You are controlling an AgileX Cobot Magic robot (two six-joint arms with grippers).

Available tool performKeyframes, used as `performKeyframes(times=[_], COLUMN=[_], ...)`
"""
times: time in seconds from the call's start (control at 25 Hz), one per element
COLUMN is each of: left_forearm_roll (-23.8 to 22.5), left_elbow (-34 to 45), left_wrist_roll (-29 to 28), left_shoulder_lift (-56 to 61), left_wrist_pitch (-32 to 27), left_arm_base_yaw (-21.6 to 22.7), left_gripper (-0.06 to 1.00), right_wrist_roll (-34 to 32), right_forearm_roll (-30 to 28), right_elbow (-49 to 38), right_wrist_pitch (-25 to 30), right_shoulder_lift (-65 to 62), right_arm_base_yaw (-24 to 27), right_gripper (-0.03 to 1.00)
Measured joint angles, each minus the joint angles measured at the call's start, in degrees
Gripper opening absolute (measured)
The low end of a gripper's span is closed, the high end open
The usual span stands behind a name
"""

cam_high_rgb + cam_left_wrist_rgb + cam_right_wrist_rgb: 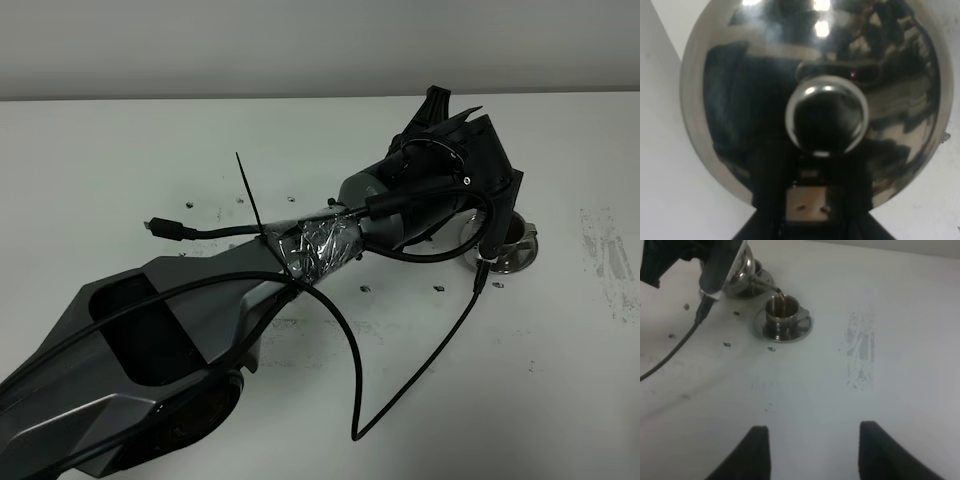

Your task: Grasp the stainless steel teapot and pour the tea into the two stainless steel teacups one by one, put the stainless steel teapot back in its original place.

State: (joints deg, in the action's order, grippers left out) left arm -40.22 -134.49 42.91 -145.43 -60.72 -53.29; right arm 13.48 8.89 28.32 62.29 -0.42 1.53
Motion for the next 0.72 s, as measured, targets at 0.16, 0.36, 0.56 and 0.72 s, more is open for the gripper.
performKeyframes(times=[0.16,0.36,0.56,0.72], left_forearm_roll=[-0.3,-1.2,-2.0,-2.2], left_elbow=[0.0,0.0,0.0,0.0], left_wrist_roll=[0.0,0.0,0.0,0.0], left_shoulder_lift=[0.0,0.0,0.0,0.0], left_wrist_pitch=[0.1,-0.4,-1.0,-1.1], left_arm_base_yaw=[-0.1,-0.1,-0.1,-0.2], left_gripper=[0.19,0.19,0.19,0.19], right_wrist_roll=[0.0,0.0,-0.1,-0.1], right_forearm_roll=[0.0,0.0,0.0,0.0], right_elbow=[0.0,0.0,0.0,0.0], right_wrist_pitch=[0.0,0.0,0.0,0.0], right_shoulder_lift=[0.0,0.0,0.0,0.0], right_arm_base_yaw=[0.0,0.0,0.0,0.0], right_gripper=[0.42,0.42,0.42,0.42])
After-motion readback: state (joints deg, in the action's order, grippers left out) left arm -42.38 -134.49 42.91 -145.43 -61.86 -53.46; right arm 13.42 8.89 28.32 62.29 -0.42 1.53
